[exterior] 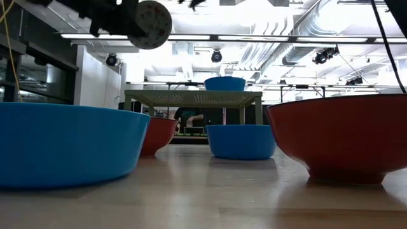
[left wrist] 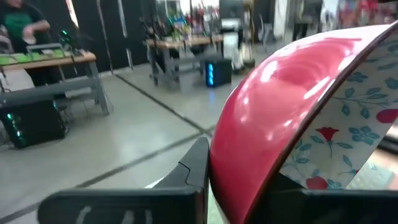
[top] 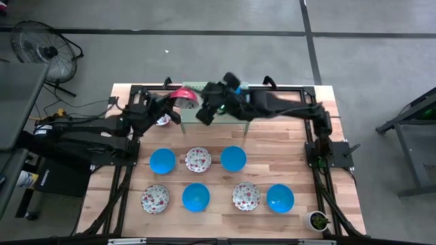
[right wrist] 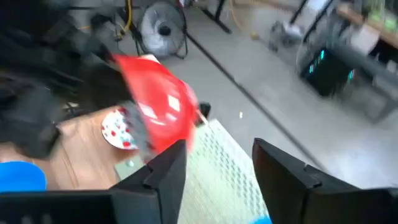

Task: Pick & Place Mini bowls
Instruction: Put the white and red bowl on the shelf

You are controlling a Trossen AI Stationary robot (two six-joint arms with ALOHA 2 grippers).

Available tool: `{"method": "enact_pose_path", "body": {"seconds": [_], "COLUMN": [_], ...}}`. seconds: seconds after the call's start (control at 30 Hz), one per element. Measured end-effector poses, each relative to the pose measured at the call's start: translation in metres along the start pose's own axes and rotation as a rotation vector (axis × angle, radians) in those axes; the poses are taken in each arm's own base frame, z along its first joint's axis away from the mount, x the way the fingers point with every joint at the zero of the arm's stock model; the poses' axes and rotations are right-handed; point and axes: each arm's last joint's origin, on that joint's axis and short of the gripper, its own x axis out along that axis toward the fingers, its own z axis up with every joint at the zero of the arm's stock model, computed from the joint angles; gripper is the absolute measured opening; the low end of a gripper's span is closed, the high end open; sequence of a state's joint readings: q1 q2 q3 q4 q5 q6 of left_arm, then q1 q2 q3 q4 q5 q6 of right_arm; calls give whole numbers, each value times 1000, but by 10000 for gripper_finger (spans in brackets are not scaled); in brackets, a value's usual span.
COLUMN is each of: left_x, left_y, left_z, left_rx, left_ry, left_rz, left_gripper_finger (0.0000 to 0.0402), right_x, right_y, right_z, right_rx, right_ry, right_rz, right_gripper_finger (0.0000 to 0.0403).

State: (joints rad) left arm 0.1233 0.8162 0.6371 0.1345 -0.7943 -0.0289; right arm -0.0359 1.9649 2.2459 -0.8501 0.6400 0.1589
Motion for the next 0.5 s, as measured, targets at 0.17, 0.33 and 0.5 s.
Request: {"method": "enact_pose_path", "body": {"seconds": [0.17, 0.33, 0.5], "left_x": [11, 34, 67], "left_y": [7, 20, 43], "left_z": [38, 61, 68], "left_rx": [91, 132, 94], "left_ry": [139, 361, 578], "left_rz": [-65, -247, -442], "left_gripper_finger": [23, 23, 23], "right_x": [-20, -35, -47], "right_y": [-43, -79, -100], "right_z": [1, -9, -21], "right_rx": [81, 92, 70], "right_ry": [102, 270, 453], "right_rz": [-16, 9, 73], "right_gripper_finger": [192, 190, 184]}}
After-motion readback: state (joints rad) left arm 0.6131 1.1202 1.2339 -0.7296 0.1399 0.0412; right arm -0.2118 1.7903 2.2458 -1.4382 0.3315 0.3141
